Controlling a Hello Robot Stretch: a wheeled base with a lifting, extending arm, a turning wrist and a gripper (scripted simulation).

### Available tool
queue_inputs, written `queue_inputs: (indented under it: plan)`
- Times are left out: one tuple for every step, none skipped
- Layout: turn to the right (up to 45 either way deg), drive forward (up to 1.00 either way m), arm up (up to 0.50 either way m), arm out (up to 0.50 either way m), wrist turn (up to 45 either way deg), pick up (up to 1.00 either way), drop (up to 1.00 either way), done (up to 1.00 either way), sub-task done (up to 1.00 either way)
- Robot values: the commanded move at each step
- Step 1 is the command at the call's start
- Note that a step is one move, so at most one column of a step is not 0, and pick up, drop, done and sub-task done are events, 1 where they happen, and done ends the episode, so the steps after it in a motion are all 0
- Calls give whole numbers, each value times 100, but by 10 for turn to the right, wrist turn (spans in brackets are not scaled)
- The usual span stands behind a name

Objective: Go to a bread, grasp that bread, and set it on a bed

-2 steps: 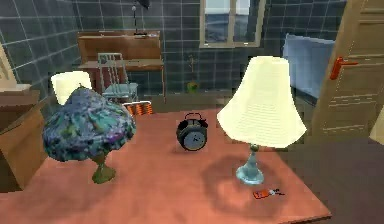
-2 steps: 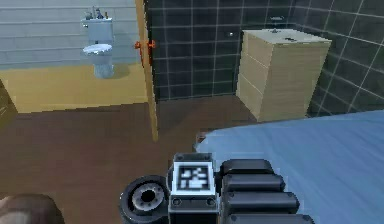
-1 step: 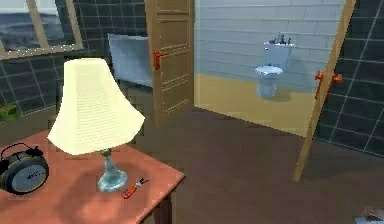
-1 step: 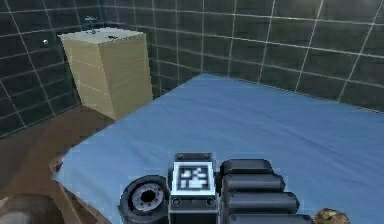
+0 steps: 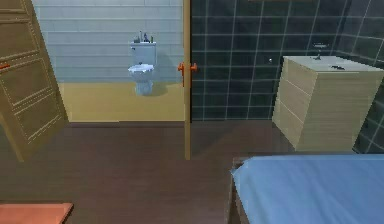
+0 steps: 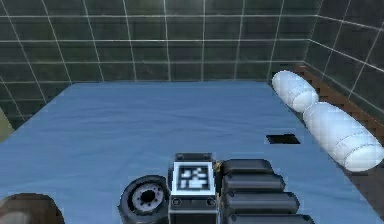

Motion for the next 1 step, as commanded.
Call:
queue_inputs:
  plan:
    - [30, 0, 0, 0, 0, 0, 0, 0, 0]
